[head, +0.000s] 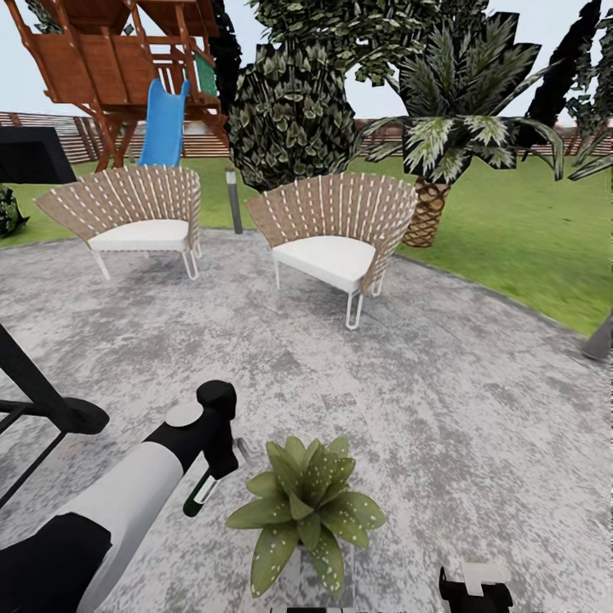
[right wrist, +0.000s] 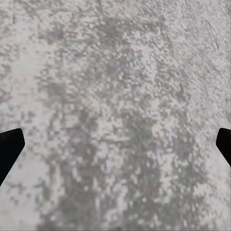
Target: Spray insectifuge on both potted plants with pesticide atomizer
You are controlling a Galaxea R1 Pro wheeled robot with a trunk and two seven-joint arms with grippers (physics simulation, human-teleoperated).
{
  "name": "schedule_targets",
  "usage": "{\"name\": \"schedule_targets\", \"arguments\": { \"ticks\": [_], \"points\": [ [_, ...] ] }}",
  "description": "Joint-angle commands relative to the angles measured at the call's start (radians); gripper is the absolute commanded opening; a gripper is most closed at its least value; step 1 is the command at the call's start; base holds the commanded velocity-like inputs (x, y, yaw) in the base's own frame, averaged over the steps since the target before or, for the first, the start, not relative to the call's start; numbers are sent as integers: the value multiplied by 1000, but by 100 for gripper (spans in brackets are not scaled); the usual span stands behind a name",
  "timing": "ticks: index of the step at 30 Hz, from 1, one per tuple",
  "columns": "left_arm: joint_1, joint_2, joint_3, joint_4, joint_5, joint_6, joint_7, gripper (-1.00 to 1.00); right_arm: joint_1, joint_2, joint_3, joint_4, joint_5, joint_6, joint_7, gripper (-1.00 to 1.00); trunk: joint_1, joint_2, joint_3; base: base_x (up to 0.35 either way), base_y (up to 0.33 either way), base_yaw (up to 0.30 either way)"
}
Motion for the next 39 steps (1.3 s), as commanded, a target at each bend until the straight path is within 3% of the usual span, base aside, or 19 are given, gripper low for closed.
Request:
{"name": "schedule_targets", "arguments": {
  "ticks": [1,13,24,29,35,39],
  "points": [
    [0,3,0,-1,-9,10,-10,-100,-1,0,1,1,10,1,-9,100,0,0,-2,0,0,-162],
    [11,7,3,-1,-8,8,-10,-100,-1,-1,2,2,10,1,-9,100,0,0,-6,0,0,-133],
    [12,6,2,-1,-8,11,-12,-100,-1,0,2,2,10,1,-9,100,0,0,-6,0,0,-10],
    [10,6,2,-1,-9,11,-12,-100,-1,0,2,1,10,1,-9,100,2,-2,-27,0,0,-111],
    [2,2,2,-2,-8,9,-12,-100,-1,-2,3,4,12,1,-9,100,2,-2,-27,0,0,-32],
    [4,2,2,-48,-7,10,-12,-100,-1,-3,3,4,12,1,-9,100,2,-2,-27,0,0,0]
  ]
}}
